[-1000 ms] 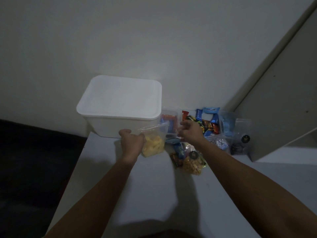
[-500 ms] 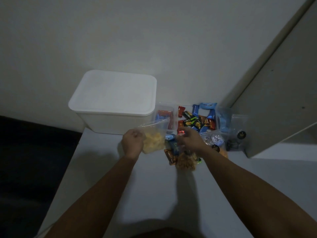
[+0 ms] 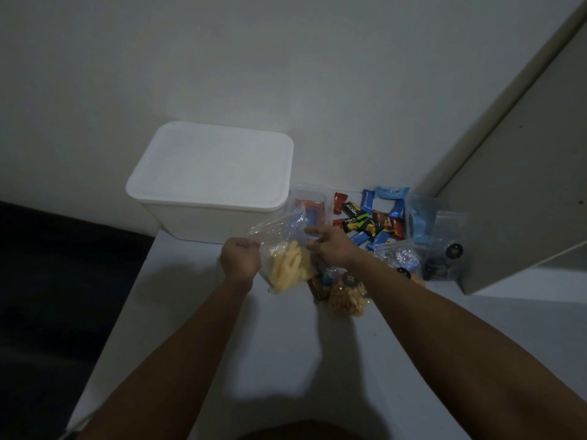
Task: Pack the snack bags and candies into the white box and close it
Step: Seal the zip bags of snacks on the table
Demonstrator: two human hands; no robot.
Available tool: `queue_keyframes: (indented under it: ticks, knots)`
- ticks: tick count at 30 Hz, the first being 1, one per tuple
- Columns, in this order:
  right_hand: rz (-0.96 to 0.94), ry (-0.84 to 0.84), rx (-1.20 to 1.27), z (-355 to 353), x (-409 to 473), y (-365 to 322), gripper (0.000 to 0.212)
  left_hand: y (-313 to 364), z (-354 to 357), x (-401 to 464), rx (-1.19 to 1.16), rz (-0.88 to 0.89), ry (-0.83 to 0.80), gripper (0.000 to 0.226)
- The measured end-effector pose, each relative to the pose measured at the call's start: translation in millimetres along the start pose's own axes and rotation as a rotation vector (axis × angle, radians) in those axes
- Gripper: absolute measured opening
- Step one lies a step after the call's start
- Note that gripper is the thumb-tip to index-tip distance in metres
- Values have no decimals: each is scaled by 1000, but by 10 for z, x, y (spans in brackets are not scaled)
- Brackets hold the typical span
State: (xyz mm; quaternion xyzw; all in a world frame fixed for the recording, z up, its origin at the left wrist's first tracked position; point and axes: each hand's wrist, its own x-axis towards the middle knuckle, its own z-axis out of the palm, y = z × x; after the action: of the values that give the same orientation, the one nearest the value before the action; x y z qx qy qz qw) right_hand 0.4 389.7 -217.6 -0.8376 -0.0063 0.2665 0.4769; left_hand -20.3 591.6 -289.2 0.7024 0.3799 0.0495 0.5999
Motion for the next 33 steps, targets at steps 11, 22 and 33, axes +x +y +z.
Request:
queue_keyframes:
  ticks: [11,22,33]
  knots:
    - [123,370,-576,-562,-115,795,23,155,202,-937,156,-90,-244,23]
    - [83,139,-682,-640,-148,1066,17,286,670,-1318,228,-188,-602,14]
    - [160,-5,-417,-589,-367,979,10,256,683,-1469,316,-365,-668,20]
